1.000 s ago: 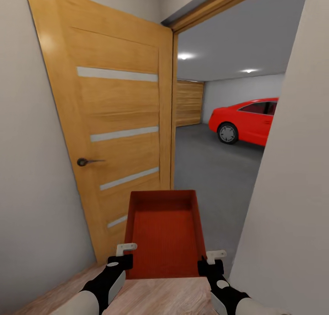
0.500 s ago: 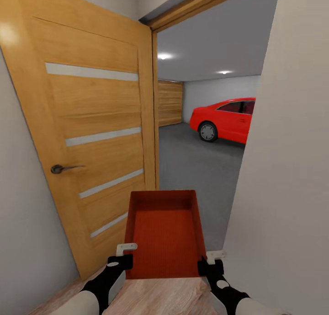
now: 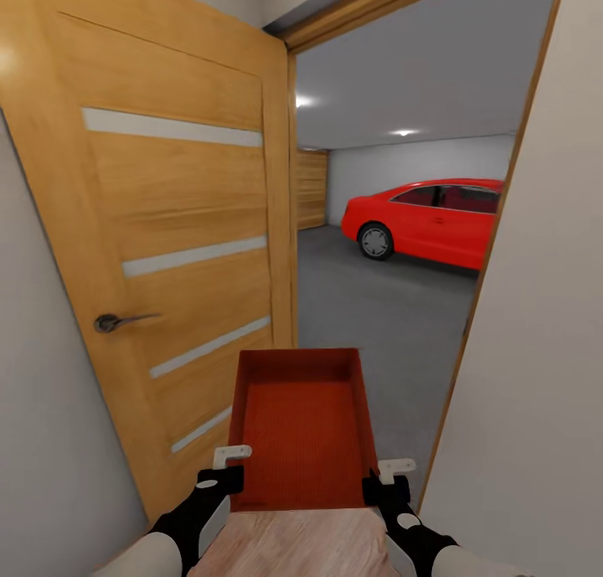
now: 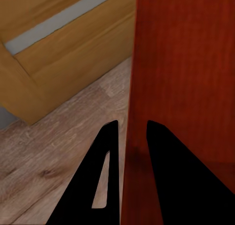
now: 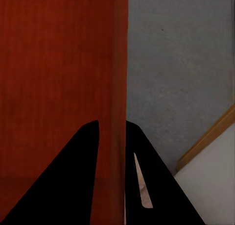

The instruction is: Move the two storage containers from the living room to the garage. In the garage, place one container on the floor and stack the other container on top of it (either order is fine).

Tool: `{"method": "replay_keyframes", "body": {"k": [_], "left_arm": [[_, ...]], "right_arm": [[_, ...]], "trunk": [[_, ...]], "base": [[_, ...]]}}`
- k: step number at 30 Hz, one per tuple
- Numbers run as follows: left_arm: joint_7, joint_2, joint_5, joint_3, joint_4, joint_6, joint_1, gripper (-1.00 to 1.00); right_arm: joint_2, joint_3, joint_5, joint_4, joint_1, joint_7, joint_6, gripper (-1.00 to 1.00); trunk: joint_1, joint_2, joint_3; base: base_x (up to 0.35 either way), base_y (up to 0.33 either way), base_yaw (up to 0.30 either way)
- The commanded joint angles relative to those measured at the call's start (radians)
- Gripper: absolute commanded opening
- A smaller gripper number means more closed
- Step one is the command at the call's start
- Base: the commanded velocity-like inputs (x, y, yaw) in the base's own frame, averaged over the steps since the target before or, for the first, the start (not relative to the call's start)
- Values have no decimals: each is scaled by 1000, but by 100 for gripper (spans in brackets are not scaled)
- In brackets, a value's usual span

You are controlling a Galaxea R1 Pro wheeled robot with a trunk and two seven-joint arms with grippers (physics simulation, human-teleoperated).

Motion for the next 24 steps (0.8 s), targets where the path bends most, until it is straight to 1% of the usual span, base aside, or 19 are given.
{"method": "replay_keyframes", "body": {"k": [1, 9, 24], "left_arm": [[11, 1, 1, 10, -4, 7, -1, -100], [11, 1, 1, 10, -4, 7, -1, -100], [11, 1, 1, 10, -4, 7, -1, -100]], "right_arm": [[0, -26, -32, 3, -1, -12, -9, -100], [0, -26, -32, 3, -1, -12, -9, -100], [0, -26, -32, 3, -1, -12, -9, -100]], "trunk": [[0, -1, -1], [0, -1, -1], [0, -1, -1]], "base": [[177, 281, -257], [206, 269, -277], [244, 233, -284]]}}
